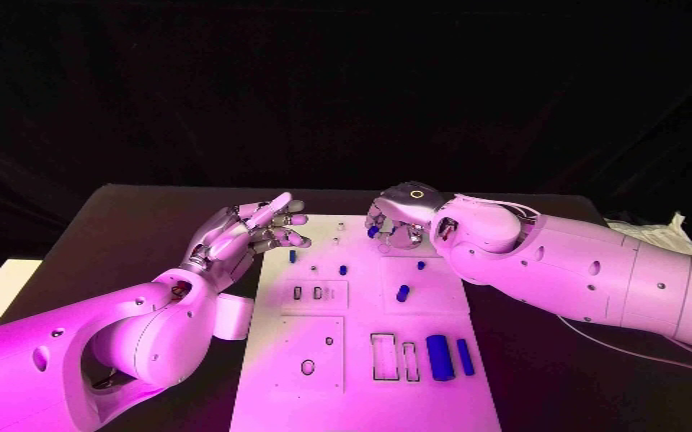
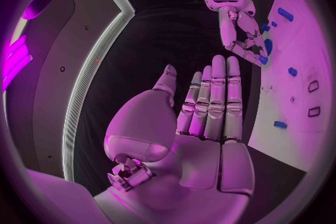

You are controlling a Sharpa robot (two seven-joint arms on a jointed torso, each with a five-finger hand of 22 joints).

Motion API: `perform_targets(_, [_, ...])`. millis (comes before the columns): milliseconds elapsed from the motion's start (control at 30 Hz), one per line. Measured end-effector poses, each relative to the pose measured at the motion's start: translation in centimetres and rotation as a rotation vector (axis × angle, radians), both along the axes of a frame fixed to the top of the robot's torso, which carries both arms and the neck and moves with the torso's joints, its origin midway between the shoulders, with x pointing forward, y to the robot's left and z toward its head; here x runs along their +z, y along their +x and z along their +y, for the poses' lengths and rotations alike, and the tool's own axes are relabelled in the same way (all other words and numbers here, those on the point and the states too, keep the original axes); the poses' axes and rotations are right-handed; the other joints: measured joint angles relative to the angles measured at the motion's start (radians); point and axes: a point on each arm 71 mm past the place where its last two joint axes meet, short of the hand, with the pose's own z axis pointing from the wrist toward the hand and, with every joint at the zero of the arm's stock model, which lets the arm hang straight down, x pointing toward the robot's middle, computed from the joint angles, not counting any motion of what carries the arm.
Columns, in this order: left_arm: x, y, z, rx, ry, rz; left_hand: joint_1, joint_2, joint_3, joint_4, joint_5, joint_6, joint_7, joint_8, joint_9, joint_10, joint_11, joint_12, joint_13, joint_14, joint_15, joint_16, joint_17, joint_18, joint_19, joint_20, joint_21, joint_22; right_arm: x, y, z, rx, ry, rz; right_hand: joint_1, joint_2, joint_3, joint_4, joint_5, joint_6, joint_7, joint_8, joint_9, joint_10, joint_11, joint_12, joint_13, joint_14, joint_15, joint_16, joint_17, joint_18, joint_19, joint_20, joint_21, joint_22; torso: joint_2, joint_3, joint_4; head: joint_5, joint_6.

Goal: Assemble the parts on the task board

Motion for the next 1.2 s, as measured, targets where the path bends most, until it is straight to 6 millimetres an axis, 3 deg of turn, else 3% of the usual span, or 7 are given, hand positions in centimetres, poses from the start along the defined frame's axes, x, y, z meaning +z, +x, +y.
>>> perform_targets(633, [0.0,0.0,0.0,0.000,-0.004,0.004,0.004,0.004,-0.003,-0.003,0.000,0.000,0.000,-0.004,-0.001,0.000,0.000,-0.004,-0.001,-0.007,0.007,0.000,0.002,0.000,-0.005,0.002,0.000,0.001,0.7,0.9,3.2,-0.034,0.073,-0.066,0.000,0.000,0.013,0.014,-0.009,0.002,0.006,-0.009,0.002,0.000,0.001,0.000,0.000,0.000,0.000,0.015,0.006,0.000,0.011,0.004,0.016,0.023,0.004,-0.0014,0.0025,0.010,0.001])
perform_targets(1000, [0.1,0.0,-0.1,-0.002,-0.005,0.004,0.004,0.004,-0.003,-0.003,0.000,0.000,0.000,-0.004,-0.002,0.000,0.000,-0.004,-0.001,-0.007,0.007,0.000,0.003,0.000,-0.005,0.002,0.000,0.001,0.6,1.5,4.2,-0.051,0.079,-0.072,0.000,0.000,0.016,0.017,-0.011,0.000,0.007,-0.006,0.002,0.000,0.001,-0.002,-0.001,0.000,0.000,0.019,0.007,0.000,0.011,0.004,0.020,0.027,0.012,-0.0040,0.0123,0.007,0.005])
perform_targets(1200, [0.1,0.0,-0.1,-0.004,-0.005,0.004,0.004,0.004,-0.003,-0.003,0.000,0.000,0.000,-0.004,-0.002,-0.004,0.004,-0.008,-0.001,-0.011,0.003,0.000,0.003,0.000,-0.009,0.005,0.000,0.001,0.6,1.7,4.6,-0.052,0.077,-0.068,-0.003,-0.003,0.019,0.020,-0.012,0.000,0.008,-0.006,0.003,0.000,0.001,-0.002,-0.001,0.000,0.000,0.024,0.009,0.000,0.010,0.004,0.020,0.028,0.016,-0.0064,0.0141,0.004,0.005])
